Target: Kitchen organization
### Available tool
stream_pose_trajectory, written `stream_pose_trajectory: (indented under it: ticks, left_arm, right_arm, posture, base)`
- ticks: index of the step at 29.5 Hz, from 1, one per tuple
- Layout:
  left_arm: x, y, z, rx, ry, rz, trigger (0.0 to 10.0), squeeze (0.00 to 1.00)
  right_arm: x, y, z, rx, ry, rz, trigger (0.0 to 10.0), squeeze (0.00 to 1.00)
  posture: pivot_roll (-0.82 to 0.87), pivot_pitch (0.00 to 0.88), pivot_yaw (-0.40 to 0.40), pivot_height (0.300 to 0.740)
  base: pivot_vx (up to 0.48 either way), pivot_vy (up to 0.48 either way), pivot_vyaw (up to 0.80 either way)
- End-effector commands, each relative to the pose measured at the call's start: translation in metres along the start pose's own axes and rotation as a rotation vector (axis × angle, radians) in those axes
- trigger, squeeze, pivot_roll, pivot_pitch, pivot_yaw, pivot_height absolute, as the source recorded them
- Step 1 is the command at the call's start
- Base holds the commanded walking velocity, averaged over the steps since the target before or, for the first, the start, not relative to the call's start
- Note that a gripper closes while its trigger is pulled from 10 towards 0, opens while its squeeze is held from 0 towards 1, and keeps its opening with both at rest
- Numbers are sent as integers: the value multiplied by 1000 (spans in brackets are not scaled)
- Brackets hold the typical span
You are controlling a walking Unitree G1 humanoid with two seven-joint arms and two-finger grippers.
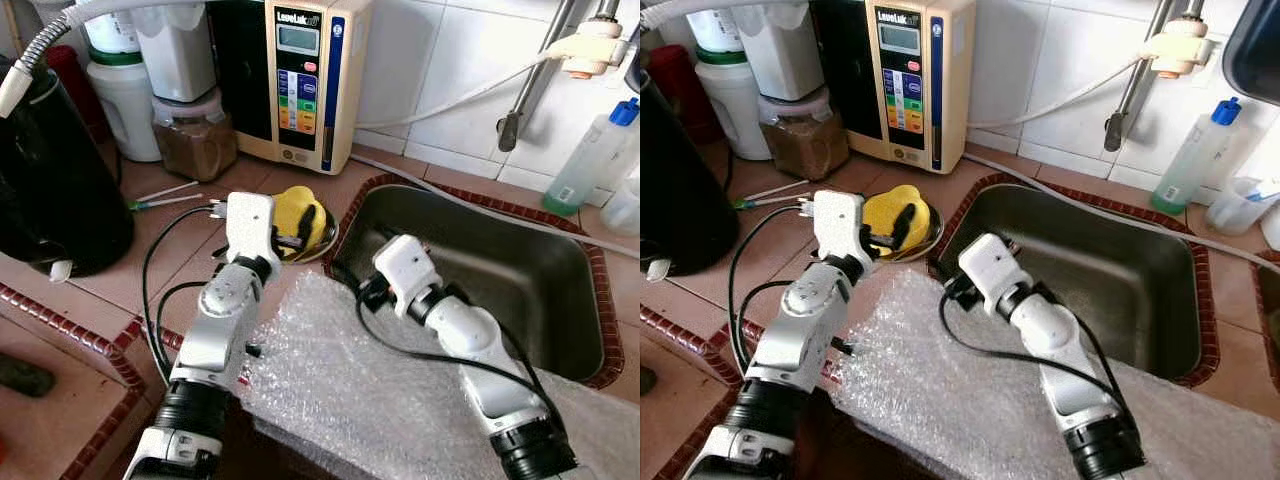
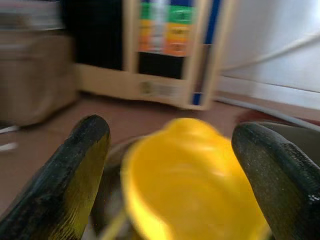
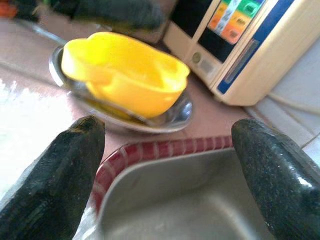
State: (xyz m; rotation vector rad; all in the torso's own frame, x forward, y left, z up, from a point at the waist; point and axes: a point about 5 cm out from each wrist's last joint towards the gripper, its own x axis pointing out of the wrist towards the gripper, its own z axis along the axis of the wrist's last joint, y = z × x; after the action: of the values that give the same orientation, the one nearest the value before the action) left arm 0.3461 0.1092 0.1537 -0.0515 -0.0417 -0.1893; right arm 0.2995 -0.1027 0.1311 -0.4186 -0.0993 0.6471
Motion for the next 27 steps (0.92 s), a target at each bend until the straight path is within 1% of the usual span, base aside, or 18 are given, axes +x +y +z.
stream_pose_trajectory:
  ticks: [1,2,3,4,7,8,10,11,12,14,19,23,24,25,26,27]
  left_arm:
    - [3,2,0,8,18,20,10000,0]
    - [4,3,0,8,17,34,10000,0]
    - [5,5,0,11,23,55,10000,0]
    - [5,7,-2,12,37,75,10000,0]
    - [7,11,-7,-14,75,111,10000,0]
    - [7,11,-10,-19,97,107,10000,0]
    - [8,10,-11,-26,105,98,10000,0]
    - [8,9,-12,-46,116,93,10000,0]
    - [9,6,-14,-64,132,78,10000,0]
    - [10,5,-15,-87,148,82,10000,0]
    - [14,0,-9,-90,132,70,10000,0]
    - [16,-2,-13,-101,173,63,10000,0]
    - [16,-2,-13,-93,178,63,8745,0]
    - [16,-2,-13,-90,180,63,5882,0]
    - [16,-2,-13,-90,181,64,4706,0]
    - [16,-2,-13,-90,185,60,1725,0]
  right_arm:
    - [-1,1,6,-29,-8,20,10000,627]
    - [-2,3,7,-34,-6,29,10000,224]
    - [-3,4,8,-33,-5,38,10000,43]
    - [-4,5,9,-32,-4,46,10000,0]
    - [-6,8,10,-36,3,60,10000,0]
    - [-7,9,9,-40,7,63,10000,0]
    - [-7,10,9,-42,9,67,10000,0]
    - [-8,10,9,-55,11,73,10000,0]
    - [-7,8,11,-58,0,42,10000,0]
    - [-7,6,13,-44,-6,22,10000,0]
    - [-8,6,12,-52,4,26,10000,0]
    - [-9,5,11,-65,14,26,10000,0]
    - [-9,5,11,-66,14,24,10000,0]
    - [-9,4,11,-66,14,22,10000,0]
    - [-8,4,11,-65,14,21,10000,0]
    - [-8,4,11,-65,15,21,10000,0]
  posture:
    - [-1,0,-10,740]
    - [-2,0,-9,740]
    - [-2,0,-8,740]
    - [-2,0,-8,740]
    - [-4,0,-7,740]
    - [-6,0,-7,740]
    - [-6,0,-7,740]
    - [-12,0,-6,740]
    - [-12,0,-6,740]
    - [-13,0,-7,740]
    - [-15,0,-7,740]
    - [-17,0,-6,740]
    - [-17,0,-6,740]
    - [-17,0,-5,740]
    - [-17,0,-5,740]
    - [-17,0,-6,740]
  base:
    - [0,0,0]
    - [0,0,0]
    - [0,0,0]
    - [0,0,0]
    - [0,0,0]
    - [0,0,0]
    - [0,0,0]
    - [0,0,0]
    - [0,0,0]
    - [0,0,0]
    - [0,0,0]
    - [0,0,0]
    - [0,0,0]
    - [0,0,0]
    - [0,0,0]
    - [0,0,0]
